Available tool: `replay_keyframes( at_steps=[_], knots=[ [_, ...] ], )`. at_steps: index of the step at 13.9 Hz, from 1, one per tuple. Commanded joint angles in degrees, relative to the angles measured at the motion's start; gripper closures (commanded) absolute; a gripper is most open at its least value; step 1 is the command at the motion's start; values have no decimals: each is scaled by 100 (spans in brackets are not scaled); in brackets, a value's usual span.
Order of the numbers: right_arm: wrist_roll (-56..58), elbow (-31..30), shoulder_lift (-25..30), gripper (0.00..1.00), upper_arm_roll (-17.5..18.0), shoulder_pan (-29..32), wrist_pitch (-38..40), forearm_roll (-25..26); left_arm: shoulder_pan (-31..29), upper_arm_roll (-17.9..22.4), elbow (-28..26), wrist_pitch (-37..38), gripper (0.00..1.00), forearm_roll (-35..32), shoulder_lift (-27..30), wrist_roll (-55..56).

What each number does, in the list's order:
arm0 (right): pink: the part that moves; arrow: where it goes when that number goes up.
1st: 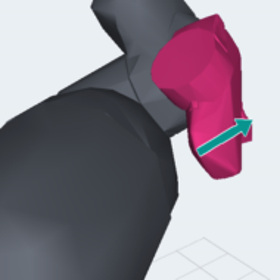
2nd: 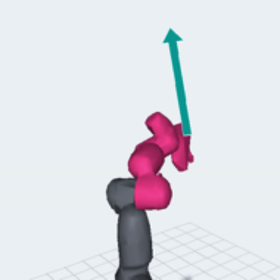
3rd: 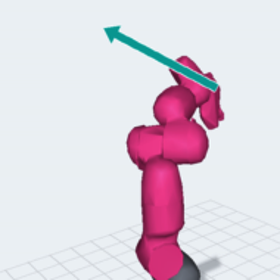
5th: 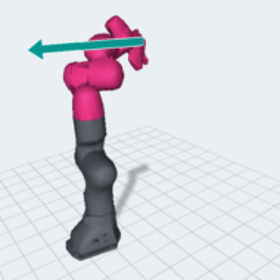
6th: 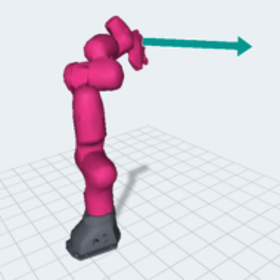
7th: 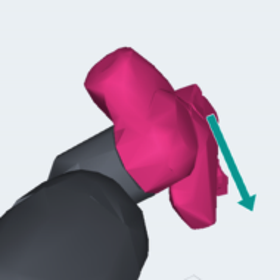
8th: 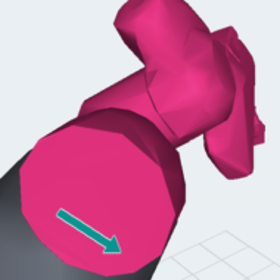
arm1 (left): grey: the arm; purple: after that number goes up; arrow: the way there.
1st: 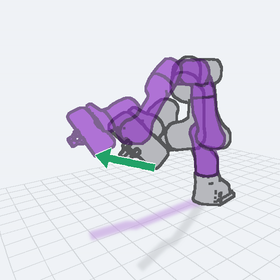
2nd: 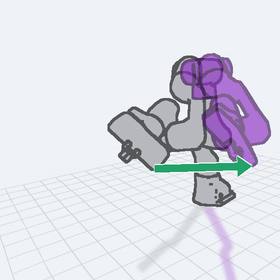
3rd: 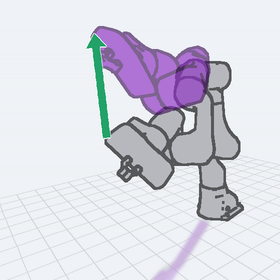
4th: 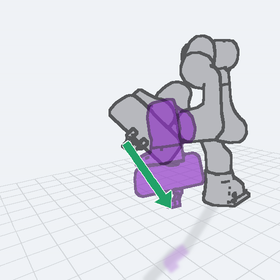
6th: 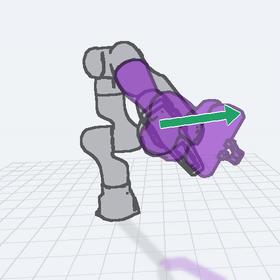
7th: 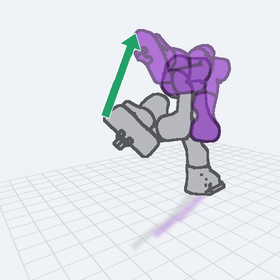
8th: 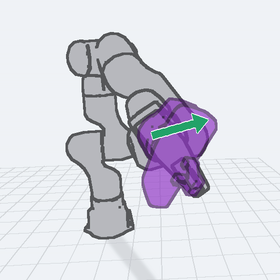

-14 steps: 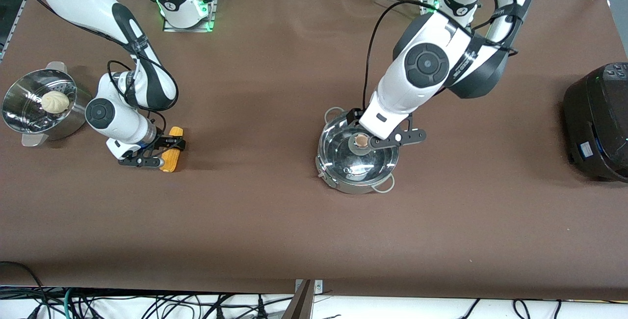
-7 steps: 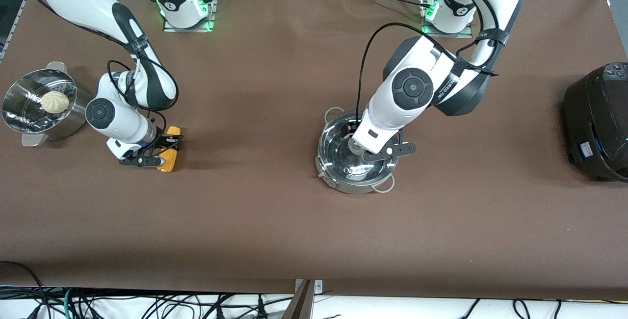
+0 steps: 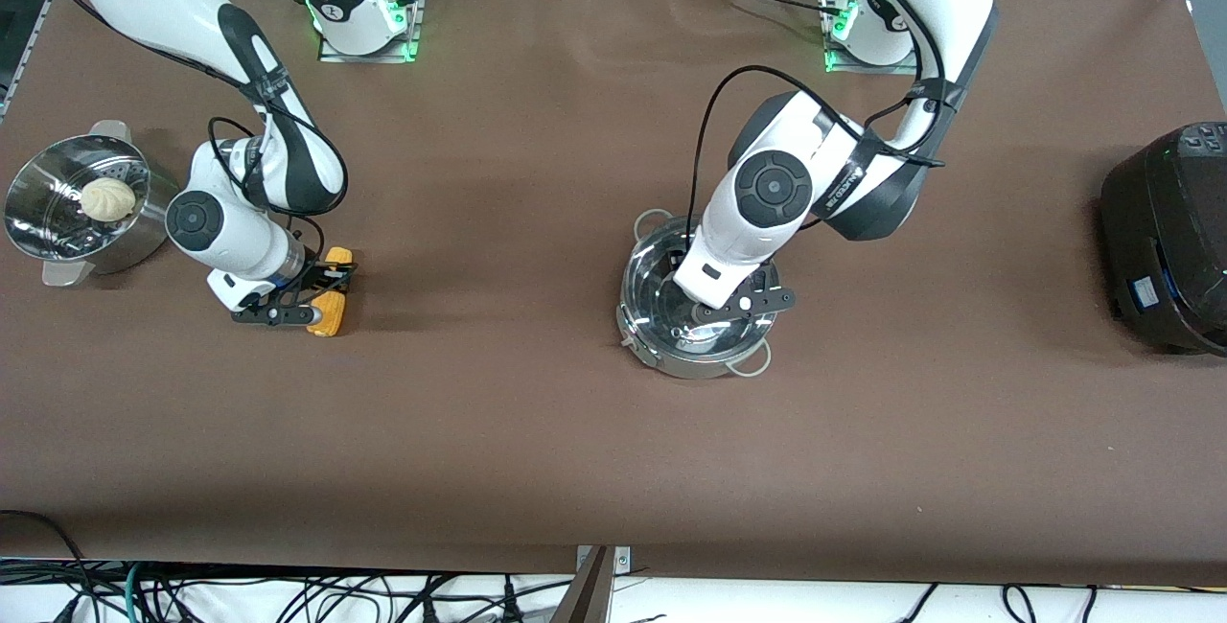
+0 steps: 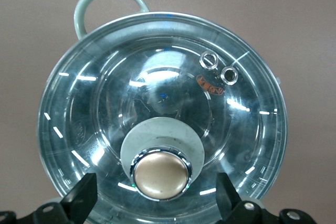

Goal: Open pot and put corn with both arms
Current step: 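Grip the lid knob with the left gripper while the right gripper lifts corn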

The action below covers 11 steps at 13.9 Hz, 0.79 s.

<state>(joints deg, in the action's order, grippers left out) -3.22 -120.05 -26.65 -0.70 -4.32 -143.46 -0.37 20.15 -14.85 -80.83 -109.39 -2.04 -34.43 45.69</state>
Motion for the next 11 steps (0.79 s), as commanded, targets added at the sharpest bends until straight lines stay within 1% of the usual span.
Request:
replay_keyframes(
  at_steps=[1,2,5,6,7,11],
  knots=[
    [251,104,274,100,8,27,430,-60,112,79,225,31,2,-130,-99,98],
    [251,305,353,100,17,27,807,-69,112,79,225,31,6,-130,-108,89],
    [269,1157,485,100,17,27,2133,-69,112,88,225,31,22,-130,-108,28],
    [382,1421,529,100,8,27,2442,-69,112,105,225,31,25,-130,-116,28],
    [462,1693,599,100,8,27,2724,-77,112,114,225,31,25,-130,-125,28],
    [445,3064,617,100,43,27,4384,-209,112,114,225,23,25,-130,-152,28]
  ],
)
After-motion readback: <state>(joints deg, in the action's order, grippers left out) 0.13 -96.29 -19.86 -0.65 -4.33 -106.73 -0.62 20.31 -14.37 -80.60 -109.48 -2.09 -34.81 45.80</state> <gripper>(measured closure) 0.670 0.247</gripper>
